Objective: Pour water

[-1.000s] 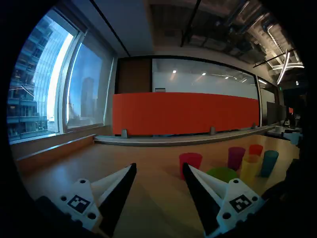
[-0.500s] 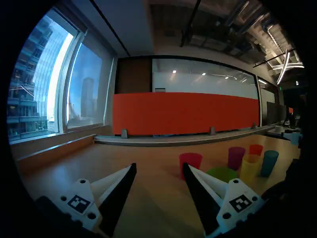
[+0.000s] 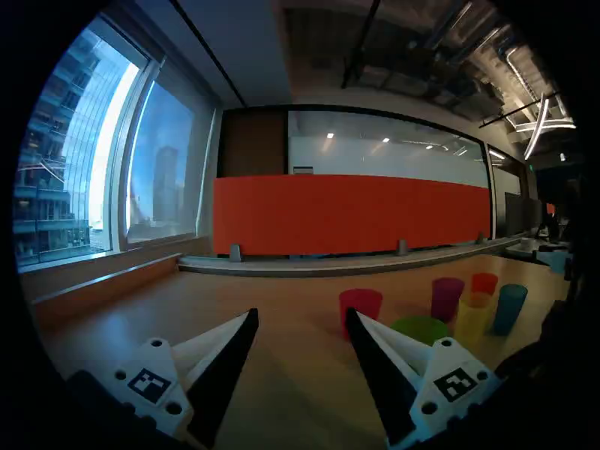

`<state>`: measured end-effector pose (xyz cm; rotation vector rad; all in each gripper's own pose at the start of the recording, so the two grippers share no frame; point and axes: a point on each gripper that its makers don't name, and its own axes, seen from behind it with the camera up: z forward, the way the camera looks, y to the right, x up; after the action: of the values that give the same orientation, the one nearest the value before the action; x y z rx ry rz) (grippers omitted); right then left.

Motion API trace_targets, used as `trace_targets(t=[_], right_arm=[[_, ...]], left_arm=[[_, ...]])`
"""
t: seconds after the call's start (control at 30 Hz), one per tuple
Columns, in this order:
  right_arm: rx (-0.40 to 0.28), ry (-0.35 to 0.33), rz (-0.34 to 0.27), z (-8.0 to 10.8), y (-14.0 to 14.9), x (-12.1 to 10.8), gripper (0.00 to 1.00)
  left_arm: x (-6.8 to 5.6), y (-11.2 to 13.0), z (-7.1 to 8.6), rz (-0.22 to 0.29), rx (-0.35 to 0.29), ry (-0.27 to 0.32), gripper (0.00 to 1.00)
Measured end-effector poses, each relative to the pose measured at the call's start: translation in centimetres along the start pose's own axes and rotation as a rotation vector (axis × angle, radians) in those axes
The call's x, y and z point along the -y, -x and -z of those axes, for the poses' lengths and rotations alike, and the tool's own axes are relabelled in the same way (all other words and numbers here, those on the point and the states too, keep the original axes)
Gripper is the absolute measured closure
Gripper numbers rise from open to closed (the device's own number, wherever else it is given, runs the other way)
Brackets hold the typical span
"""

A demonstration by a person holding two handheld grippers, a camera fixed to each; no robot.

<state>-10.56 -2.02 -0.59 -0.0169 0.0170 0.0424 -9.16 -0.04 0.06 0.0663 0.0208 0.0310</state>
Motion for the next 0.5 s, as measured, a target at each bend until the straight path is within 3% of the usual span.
trace_targets(t=[0.5], right_arm=[[0.000,0.000,0.000,0.09,-0.06,0.04,0.00]], left_arm=[[-0.12,0.06,0.09,0.000,0.000,0.001,0.15]])
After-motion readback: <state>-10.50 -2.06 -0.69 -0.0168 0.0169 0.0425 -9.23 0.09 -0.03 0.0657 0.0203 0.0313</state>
